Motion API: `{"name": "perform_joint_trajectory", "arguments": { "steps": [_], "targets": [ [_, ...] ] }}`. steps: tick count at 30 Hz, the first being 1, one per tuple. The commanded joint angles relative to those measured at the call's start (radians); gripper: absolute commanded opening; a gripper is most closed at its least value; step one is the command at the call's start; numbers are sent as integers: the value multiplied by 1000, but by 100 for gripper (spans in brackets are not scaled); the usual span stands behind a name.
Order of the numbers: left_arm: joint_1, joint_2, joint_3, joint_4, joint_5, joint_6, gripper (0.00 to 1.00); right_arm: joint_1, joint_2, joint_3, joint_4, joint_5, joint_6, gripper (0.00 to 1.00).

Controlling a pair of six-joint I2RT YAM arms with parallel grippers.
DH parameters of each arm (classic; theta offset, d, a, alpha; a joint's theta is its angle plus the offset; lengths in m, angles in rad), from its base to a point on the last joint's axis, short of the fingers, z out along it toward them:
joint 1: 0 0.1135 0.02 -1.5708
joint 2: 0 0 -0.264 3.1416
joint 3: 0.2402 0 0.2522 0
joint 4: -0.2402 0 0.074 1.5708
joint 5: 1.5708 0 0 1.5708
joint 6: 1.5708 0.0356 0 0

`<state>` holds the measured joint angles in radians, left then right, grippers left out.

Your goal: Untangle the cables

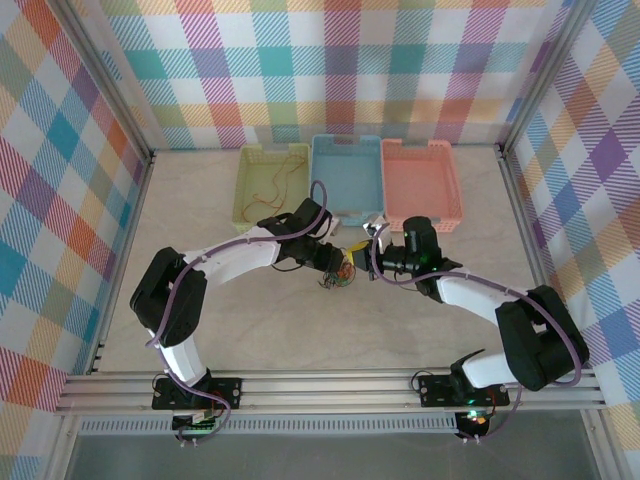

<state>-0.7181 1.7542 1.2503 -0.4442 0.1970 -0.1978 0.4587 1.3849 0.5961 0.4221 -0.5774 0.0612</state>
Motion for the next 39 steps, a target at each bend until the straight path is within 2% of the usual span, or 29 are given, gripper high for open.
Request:
{"name": "perform_joint_trajectory", "arguments": {
  "steps": [1,6,11,14,15,16,21,26,28,39],
  "targets": [
    [-11,12,35,-25,-2,-8,39,-5,-24,-9,56,-42,16,0],
    [-12,18,42,-35,-12,-9,29,-10,-30,-21,83,-52,28,0],
    [-12,22,47,-42,-15,-9,24,-14,-32,-25,91,-62,31,0],
    [-11,21,44,-42,-21,-9,12,-15,-33,-27,93,-61,31,0],
    [-12,16,40,-36,-38,-15,1,-15,-33,-26,89,-60,27,0],
    [-12,6,30,-27,-62,-27,0,-15,-35,-26,85,-58,22,0],
    [-12,-91,-38,66,12,-32,0,-15,-40,-26,75,-37,17,0],
    [-12,-199,-106,144,30,-44,0,-15,-33,-19,64,-24,17,28],
    [-12,-235,-130,185,42,-51,0,-15,-34,-19,64,-19,18,34],
    [-12,-291,-173,260,99,-75,0,-14,-16,-13,68,-48,16,37]
  ]
}}
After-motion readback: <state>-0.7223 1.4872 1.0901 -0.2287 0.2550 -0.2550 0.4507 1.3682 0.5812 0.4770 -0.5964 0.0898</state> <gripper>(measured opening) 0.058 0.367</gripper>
